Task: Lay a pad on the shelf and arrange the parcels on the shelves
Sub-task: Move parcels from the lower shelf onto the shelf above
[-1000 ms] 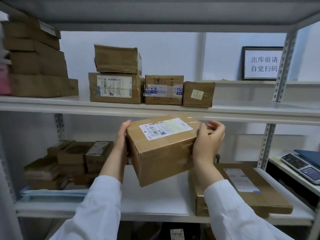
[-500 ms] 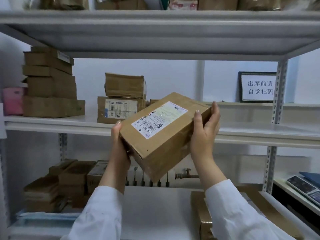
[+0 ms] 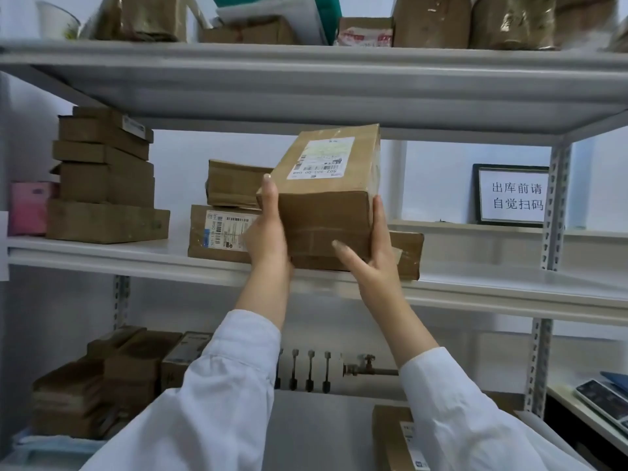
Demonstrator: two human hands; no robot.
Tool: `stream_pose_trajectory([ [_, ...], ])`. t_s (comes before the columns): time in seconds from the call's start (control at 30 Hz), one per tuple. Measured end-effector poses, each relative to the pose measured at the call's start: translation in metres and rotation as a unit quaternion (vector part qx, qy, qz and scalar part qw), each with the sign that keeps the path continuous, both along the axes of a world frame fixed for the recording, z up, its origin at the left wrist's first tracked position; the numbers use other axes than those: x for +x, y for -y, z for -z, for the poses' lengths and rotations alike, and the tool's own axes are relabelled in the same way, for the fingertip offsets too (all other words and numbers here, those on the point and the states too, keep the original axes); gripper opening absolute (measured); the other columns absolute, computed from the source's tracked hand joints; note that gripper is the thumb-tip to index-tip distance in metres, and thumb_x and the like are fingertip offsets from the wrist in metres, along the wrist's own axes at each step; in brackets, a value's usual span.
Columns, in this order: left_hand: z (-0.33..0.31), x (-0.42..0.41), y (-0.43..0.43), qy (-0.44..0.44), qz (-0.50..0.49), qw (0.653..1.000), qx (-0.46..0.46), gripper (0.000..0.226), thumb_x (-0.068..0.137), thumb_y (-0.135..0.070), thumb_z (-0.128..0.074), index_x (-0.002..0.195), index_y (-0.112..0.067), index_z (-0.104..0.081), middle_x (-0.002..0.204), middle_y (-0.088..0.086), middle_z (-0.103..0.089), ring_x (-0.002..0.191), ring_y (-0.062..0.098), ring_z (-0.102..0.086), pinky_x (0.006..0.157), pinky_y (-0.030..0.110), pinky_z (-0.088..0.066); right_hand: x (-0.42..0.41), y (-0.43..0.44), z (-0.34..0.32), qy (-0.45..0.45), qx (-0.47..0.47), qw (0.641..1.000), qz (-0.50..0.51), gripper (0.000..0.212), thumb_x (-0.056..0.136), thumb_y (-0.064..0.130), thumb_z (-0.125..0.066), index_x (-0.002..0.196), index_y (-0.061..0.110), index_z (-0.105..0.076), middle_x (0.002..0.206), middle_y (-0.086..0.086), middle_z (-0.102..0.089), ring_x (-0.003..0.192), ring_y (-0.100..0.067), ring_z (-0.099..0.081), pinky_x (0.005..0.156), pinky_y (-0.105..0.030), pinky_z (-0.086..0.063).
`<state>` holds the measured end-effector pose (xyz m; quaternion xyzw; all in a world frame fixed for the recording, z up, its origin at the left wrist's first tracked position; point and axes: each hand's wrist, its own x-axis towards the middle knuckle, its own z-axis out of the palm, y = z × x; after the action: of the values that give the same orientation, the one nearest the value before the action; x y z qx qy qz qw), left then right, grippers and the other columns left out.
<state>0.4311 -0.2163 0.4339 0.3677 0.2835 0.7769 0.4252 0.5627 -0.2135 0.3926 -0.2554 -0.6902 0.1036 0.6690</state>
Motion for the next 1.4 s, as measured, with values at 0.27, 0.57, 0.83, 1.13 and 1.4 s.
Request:
stream_pose_trajectory([
  [0.27, -0.022, 0.012, -0.034, -0.117, -0.030, 0.990, 0.073, 0.024, 0.078, -0.056, -0.062, 0.080, -0.032, -0.062, 0.088, -0.013, -0.066, 0.098, 0.017, -0.061, 0.085, 0.033, -0.050, 0.025, -0.040, -0.031, -0.054, -0.010, 0.998, -0.013, 0.058, 0.095, 0.017, -0.052, 0.146, 0.023, -0.025, 0.140, 0.001, -0.046, 0.127, -0.015, -0.046, 0.105, -0.044, -0.041],
  [0.57, -0.035, 0.010, -0.080, -0.159, -0.030, 0.982, 0.093, 0.030, 0.089, -0.027, -0.061, 0.118, -0.015, -0.061, 0.112, 0.004, -0.068, 0.106, 0.023, -0.062, 0.099, 0.043, -0.047, 0.024, -0.071, -0.065, -0.046, -0.036, 0.997, 0.048, 0.056, 0.096, 0.031, -0.047, 0.146, 0.028, -0.023, 0.141, 0.007, -0.045, 0.127, -0.012, -0.043, 0.108, -0.035, -0.038],
  [0.83, -0.031, 0.005, -0.110, -0.175, -0.048, 0.983, 0.003, 0.055, 0.094, -0.019, -0.054, 0.144, -0.007, -0.033, 0.146, 0.008, -0.042, 0.131, 0.024, -0.043, 0.109, 0.043, -0.037, 0.024, -0.091, -0.065, 0.042, -0.087, 0.984, 0.150, 0.064, 0.095, 0.031, -0.047, 0.149, 0.023, -0.012, 0.144, -0.001, -0.039, 0.130, -0.020, -0.038, 0.102, -0.030, -0.032],
  [1.13, -0.028, 0.012, -0.116, -0.155, -0.107, 0.982, -0.033, 0.040, 0.090, -0.003, -0.053, 0.129, -0.015, -0.049, 0.123, 0.006, -0.059, 0.109, 0.024, -0.058, 0.096, 0.040, -0.049, 0.026, -0.098, -0.060, 0.015, -0.080, 0.979, 0.189, 0.042, 0.094, 0.010, -0.049, 0.133, 0.018, -0.038, 0.121, -0.006, -0.048, 0.107, -0.020, -0.051, 0.096, -0.040, -0.046],
  [1.4, 0.001, 0.026, -0.091, -0.149, -0.130, 0.980, -0.007, 0.039, 0.089, -0.016, -0.059, 0.126, -0.017, -0.045, 0.117, 0.000, -0.055, 0.099, 0.017, -0.057, 0.086, 0.033, -0.050, 0.039, -0.082, -0.028, 0.024, -0.012, 0.979, 0.202, 0.045, 0.090, 0.012, -0.052, 0.134, 0.018, -0.041, 0.114, 0.003, -0.047, 0.105, -0.012, -0.048, 0.092, -0.028, -0.042],
])
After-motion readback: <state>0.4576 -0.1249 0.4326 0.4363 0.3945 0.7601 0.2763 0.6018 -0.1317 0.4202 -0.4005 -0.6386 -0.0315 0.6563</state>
